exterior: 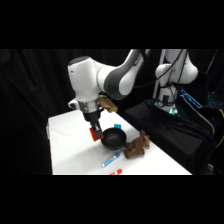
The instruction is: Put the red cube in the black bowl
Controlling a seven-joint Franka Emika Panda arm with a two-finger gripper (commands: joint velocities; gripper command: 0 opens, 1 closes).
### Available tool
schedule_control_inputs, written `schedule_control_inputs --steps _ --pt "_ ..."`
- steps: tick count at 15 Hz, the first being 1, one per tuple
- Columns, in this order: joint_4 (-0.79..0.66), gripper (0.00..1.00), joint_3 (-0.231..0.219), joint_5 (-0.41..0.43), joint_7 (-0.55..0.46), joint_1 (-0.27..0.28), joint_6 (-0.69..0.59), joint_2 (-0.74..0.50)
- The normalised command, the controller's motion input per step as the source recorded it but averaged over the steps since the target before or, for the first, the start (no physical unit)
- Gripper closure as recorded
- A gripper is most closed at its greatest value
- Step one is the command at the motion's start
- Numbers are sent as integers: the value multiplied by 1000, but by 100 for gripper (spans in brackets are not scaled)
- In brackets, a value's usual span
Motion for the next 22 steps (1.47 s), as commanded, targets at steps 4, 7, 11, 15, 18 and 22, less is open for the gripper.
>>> schedule_control_inputs --steps 4,7,11,15,18,22 --pt "-420 74 -21 -78 2 -62 78 -354" --pt "-400 74 -3 -45 -8 -65 135 -270" --pt "-398 74 13 -16 -28 -47 219 -245" --pt "-345 74 31 56 -81 -61 252 -219" --pt "-323 74 40 105 -122 -77 339 -197" --pt "-277 74 53 142 -163 -87 423 -114"
